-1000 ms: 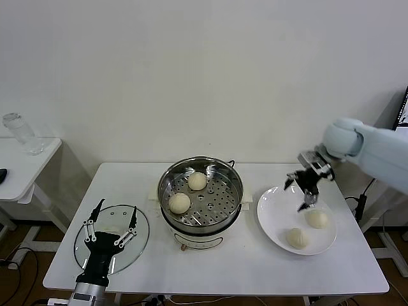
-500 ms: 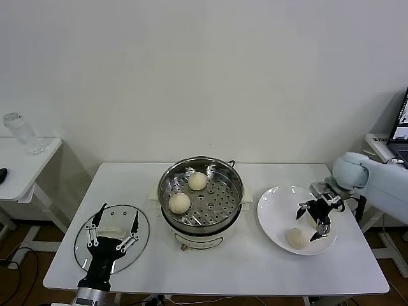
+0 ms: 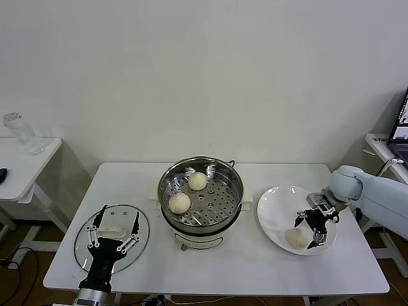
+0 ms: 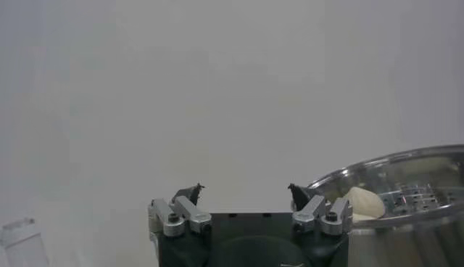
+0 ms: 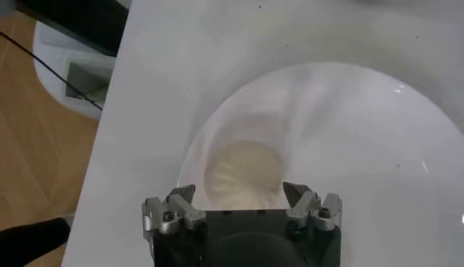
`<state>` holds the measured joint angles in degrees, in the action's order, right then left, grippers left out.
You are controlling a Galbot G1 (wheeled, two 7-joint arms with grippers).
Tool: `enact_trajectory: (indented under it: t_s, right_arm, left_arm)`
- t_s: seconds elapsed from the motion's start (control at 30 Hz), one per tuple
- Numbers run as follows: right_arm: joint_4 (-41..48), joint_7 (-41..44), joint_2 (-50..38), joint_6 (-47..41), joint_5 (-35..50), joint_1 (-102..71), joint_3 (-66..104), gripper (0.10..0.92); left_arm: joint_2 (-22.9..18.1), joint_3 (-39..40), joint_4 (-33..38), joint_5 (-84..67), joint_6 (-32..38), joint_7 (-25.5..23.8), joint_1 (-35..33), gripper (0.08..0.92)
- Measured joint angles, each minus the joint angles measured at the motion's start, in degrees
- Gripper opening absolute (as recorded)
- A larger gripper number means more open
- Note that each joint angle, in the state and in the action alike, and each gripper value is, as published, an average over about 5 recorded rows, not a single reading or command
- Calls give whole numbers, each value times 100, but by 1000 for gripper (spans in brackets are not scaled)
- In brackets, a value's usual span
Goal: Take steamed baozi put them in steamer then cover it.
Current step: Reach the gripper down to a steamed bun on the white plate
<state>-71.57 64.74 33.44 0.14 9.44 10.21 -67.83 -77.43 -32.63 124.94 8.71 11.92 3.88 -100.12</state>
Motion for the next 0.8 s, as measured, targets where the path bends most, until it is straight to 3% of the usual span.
enact_trajectory:
  t_s: [0.17,0.43,0.8]
  right_arm:
    - [39,-65,34,-18,-1,-24,1,799]
    - [84,-146,96,-41,24,-42,-55,659]
    - [-117,-1,100,63,55,364,-73,628]
  left_arm:
    - [-4,30,-13,3,-1,0,22,823]
    - [-10,47,-33,3,-6,3,44,823]
    - [31,2,-26,-6,-8,3,74,823]
